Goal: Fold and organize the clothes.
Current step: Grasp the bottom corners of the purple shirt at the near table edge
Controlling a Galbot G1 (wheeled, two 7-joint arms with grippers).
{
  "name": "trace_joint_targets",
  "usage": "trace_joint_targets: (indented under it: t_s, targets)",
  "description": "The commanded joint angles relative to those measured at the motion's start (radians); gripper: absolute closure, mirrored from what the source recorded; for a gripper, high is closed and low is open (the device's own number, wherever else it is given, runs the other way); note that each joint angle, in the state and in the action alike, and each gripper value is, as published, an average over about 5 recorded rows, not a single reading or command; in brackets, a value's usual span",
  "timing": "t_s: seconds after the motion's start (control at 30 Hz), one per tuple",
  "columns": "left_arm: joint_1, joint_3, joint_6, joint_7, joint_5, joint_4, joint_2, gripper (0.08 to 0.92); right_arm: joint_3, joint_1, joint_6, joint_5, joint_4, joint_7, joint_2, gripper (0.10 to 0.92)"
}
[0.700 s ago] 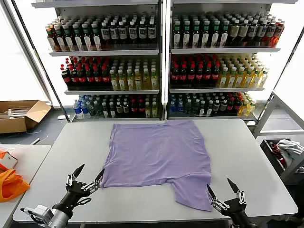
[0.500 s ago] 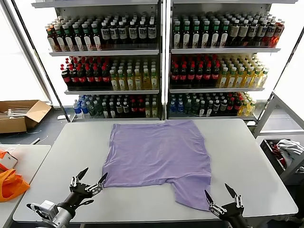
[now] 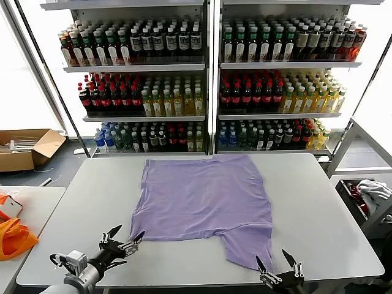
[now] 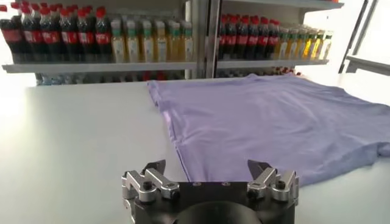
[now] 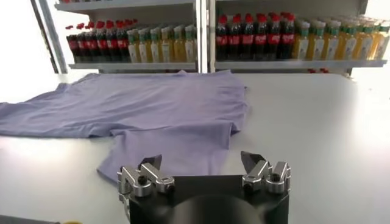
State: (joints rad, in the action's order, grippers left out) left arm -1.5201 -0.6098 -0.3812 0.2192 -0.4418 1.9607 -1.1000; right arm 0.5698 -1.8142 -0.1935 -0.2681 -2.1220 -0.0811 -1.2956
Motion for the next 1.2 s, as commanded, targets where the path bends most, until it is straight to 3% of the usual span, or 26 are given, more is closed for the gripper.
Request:
trace_joint_targets:
  t_s: [0.03,0.43,0.77,0.87,1.2]
  targets:
    - [0.026,0.029,-0.034,-0.018,-0.009,-0.043,0.021,0.177,-0.059,0.037,-0.025,-0.007,0.045,0.050,-0.004,0.224]
    - [0.021,0.062,-0.037,-0.017,0.027,-0.045,-0.021,0.193,-0.075,0.025,0.062,0.023,0.071,0.040,-0.004,0.578]
    - [0.013,0.061,-0.024,-0.006,0.043,-0.052,-0.031,0.458,-0.077,0.008,0.087,0.035,0.041,0.032,0.003,0.870]
    - [0.009,0.067,-0.016,0.004,0.067,-0.055,-0.043,0.545,-0.078,-0.001,0.110,0.062,0.041,0.032,0.002,0.912]
    - [0.010,0.063,-0.011,-0.009,0.068,-0.052,-0.072,0.837,-0.077,-0.016,0.165,0.076,-0.002,0.006,-0.003,0.912]
